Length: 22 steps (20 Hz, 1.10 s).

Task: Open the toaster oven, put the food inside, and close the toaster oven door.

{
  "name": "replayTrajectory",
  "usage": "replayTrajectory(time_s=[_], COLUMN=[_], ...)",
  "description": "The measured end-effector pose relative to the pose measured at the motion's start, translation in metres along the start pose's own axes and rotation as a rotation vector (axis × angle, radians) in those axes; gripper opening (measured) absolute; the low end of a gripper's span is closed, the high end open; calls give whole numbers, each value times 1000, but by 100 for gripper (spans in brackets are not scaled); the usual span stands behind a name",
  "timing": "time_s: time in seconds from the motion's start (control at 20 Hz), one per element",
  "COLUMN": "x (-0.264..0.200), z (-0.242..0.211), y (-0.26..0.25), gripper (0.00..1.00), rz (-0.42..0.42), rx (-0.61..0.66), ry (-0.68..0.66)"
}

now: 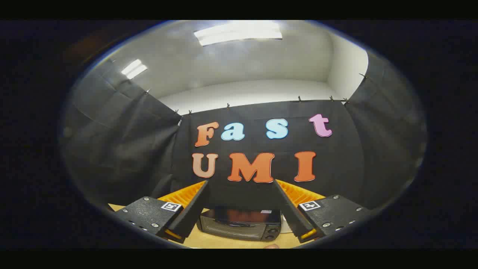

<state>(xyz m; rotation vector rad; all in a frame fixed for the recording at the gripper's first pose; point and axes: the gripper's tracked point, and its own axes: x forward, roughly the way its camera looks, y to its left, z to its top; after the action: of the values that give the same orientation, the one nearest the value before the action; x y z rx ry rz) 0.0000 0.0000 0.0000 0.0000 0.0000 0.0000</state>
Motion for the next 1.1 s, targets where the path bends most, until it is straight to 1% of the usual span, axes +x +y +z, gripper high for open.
replayTrajectory(time_s=[0.4, 0.85, 1.1], x=[-4, 2, 10], z=[-9, -11, -31], y=[11, 12, 24], gripper=[98, 98, 98], rz=[49, 54, 69], rx=[20, 35, 41], ry=[11, 18, 42])
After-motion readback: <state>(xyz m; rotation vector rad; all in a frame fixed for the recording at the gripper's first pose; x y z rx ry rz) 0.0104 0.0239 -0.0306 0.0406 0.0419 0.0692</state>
